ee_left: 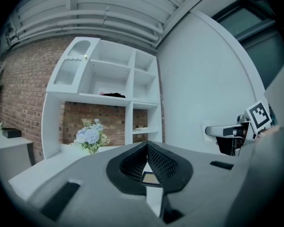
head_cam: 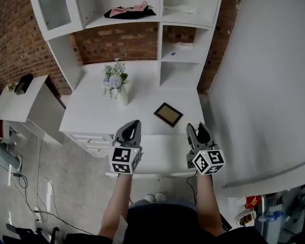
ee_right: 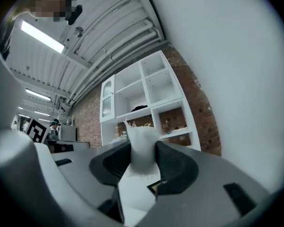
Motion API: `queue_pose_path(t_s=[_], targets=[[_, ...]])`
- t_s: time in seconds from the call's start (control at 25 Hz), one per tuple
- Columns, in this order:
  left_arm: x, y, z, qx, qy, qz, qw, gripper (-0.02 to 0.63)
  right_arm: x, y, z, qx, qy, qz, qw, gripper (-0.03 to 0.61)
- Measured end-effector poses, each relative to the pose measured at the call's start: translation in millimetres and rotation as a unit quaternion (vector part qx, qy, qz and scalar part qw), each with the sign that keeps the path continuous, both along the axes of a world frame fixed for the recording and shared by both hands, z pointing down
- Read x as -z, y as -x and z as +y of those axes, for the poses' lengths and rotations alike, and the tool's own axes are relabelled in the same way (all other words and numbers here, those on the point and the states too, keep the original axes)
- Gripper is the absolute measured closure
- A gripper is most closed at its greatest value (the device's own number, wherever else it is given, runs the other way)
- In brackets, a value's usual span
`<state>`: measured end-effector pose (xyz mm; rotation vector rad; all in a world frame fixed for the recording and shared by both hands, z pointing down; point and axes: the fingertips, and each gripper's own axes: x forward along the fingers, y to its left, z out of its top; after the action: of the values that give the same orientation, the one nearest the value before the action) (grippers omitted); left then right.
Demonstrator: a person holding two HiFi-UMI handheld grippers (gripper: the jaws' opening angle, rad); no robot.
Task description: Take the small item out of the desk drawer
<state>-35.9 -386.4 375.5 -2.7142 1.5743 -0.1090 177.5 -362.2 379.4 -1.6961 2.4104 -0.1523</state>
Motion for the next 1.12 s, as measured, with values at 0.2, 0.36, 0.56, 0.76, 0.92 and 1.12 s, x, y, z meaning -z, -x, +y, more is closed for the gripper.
queue_pose_path(t_s=[0.2,0.36,0.56,0.76,0.92,1.12], targets=[[2.6,1.3,1.4,-0.004,-0.004,0.001,1.0000,0.604,-10.3,-13.3,10.3,-0.029,0.011,-0.002,1.000,0.420],[-2.6,1.8,2.8,-0.007,0.003,0.004,1.0000,0.604,-13.6,-12.5,13.6,-0.036,0.016,0.010,0.999,0.420],[-9.1,1.4,1.8,-0.005,0.012,0.010,0.9999,0.604,-15.4,-12.2,15.0,-0.035,0.019,0.010,0.999,0.420],[-12.8,-1.6,2.9,-0.014,0.015,0.010,0.9997,0.604,-17.3,-11.2,16.2,-0.036,0.024,0.013,0.999,0.420],[-15.2,-3.2,1.2,-0.015,0.016,0.010,0.9997,0.604,-18.7,-10.8,14.5,-0.035,0.025,0.014,0.999,0.420],[-16.9,-2.2,-1.4,-0.015,0.019,0.010,0.9997,0.604,-18.1,-10.0,11.9,-0.035,0.025,0.015,0.999,0.420]])
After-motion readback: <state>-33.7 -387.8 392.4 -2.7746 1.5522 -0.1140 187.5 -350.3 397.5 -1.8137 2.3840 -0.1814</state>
